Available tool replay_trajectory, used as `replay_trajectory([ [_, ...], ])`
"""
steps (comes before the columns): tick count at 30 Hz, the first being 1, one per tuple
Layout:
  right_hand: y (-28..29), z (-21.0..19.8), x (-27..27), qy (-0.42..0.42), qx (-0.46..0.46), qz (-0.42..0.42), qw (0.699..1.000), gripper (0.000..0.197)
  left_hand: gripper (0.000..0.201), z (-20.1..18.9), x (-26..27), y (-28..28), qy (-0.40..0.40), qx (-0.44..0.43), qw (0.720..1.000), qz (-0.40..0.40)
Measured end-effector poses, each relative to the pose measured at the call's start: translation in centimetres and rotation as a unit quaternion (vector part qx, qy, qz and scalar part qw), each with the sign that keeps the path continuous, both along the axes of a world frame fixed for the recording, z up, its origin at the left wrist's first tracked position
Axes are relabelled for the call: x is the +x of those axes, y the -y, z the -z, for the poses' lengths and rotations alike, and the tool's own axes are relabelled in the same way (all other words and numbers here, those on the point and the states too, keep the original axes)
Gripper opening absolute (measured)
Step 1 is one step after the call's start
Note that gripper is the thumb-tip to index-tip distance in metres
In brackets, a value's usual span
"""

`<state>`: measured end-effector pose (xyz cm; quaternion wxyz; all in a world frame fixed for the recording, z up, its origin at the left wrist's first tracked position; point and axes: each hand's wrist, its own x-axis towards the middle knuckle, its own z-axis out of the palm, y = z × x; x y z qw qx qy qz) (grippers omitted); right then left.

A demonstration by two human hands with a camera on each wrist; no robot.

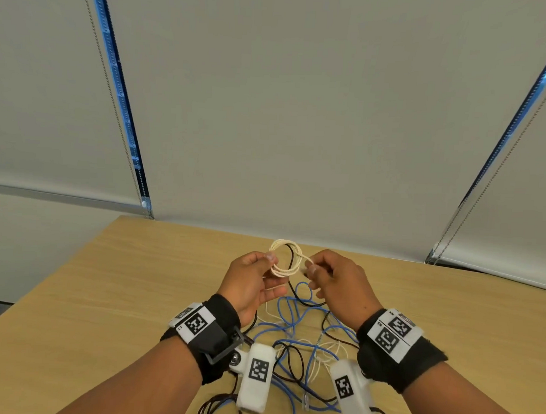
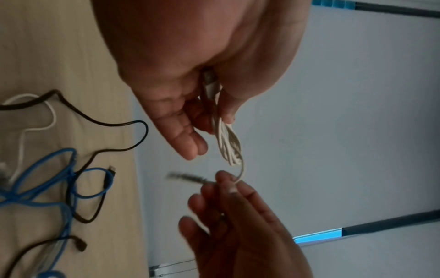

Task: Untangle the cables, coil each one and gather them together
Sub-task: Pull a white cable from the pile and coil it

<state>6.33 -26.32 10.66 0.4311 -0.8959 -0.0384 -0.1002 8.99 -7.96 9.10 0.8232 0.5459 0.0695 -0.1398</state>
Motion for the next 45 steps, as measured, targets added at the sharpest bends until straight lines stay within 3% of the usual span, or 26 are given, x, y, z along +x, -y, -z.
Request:
replay_trajectory([
  [4, -0.9, 0.2, 0.0, -0.015, 0.178, -0.028, 0.984, 0.017, 0.018, 0.7, -0.6, 0.3, -0.005, 0.021, 1.000, 0.017],
  [8, -0.9, 0.5, -0.1, -0.103, 0.383, -0.045, 0.917, 0.017, 0.017, 0.3, -0.7, 0.3, 0.038, -0.033, 0.999, -0.011],
  [12, -0.6, 1.2, -0.4, -0.174, 0.463, -0.079, 0.865, 0.020, 0.019, -0.2, -1.0, -0.1, 0.065, -0.066, 0.996, 0.018],
  [18, -0.9, 1.4, -0.4, -0.189, 0.451, -0.096, 0.867, 0.018, 0.017, -0.5, -1.1, 0.2, 0.099, -0.060, 0.992, 0.046],
  [23, -1.1, 1.4, -0.3, -0.190, 0.385, -0.077, 0.900, 0.020, 0.027, -0.5, -1.0, 0.0, 0.124, -0.040, 0.990, 0.060],
  [31, -1.3, 1.4, -0.5, -0.166, 0.301, -0.055, 0.937, 0.018, 0.020, -0.9, -1.2, -0.2, 0.194, -0.001, 0.974, 0.114],
  [37, -1.2, 1.2, -0.7, -0.151, 0.303, -0.078, 0.938, 0.020, 0.029, -1.3, -1.0, 0.2, 0.244, 0.089, 0.963, 0.067],
  [41, -0.9, 0.6, -0.7, -0.172, 0.183, -0.126, 0.960, 0.017, 0.029, -1.5, -0.7, 0.0, 0.244, 0.128, 0.959, 0.060],
  [43, -0.3, -0.1, -0.4, -0.158, 0.151, -0.096, 0.971, 0.018, 0.028, -1.4, -0.4, -0.3, 0.244, 0.153, 0.956, 0.054],
  [45, 0.4, -0.8, 0.0, -0.118, 0.181, -0.062, 0.974, 0.025, 0.027, -1.3, -0.2, -0.3, 0.238, 0.173, 0.954, 0.059],
])
